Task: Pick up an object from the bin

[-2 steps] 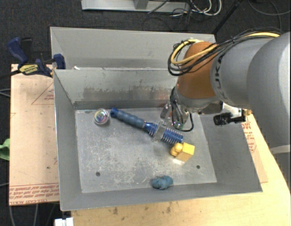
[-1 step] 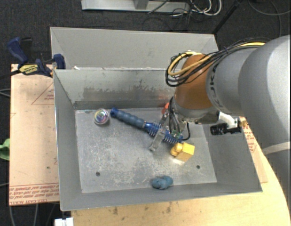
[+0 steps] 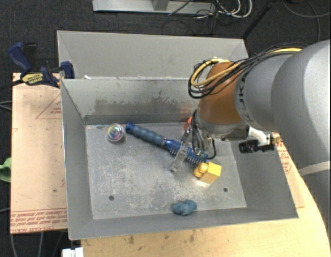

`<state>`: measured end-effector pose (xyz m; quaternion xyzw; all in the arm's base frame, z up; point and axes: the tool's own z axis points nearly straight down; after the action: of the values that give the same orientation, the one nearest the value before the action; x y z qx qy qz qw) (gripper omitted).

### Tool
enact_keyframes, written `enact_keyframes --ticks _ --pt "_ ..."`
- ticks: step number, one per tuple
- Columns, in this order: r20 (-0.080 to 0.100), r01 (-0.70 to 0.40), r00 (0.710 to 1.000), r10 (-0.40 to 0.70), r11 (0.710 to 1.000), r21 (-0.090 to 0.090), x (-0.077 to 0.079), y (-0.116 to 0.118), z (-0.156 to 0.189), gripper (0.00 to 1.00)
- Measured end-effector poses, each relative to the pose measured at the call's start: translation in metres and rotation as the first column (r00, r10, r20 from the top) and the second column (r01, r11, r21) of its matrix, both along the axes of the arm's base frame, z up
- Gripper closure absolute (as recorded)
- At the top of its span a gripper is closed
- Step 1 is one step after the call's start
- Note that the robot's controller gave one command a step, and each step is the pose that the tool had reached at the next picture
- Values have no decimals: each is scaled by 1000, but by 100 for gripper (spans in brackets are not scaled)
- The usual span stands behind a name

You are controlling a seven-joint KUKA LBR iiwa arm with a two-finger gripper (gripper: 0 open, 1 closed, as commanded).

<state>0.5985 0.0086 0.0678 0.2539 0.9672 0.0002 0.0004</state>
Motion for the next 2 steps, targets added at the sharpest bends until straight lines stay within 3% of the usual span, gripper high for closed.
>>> enact_keyframes --ticks 1,2 --pt "1 -1 1000 1 1000 0 0 0 0 100" --pt "5 -4 1000 4 1000 0 2 0 66 100"
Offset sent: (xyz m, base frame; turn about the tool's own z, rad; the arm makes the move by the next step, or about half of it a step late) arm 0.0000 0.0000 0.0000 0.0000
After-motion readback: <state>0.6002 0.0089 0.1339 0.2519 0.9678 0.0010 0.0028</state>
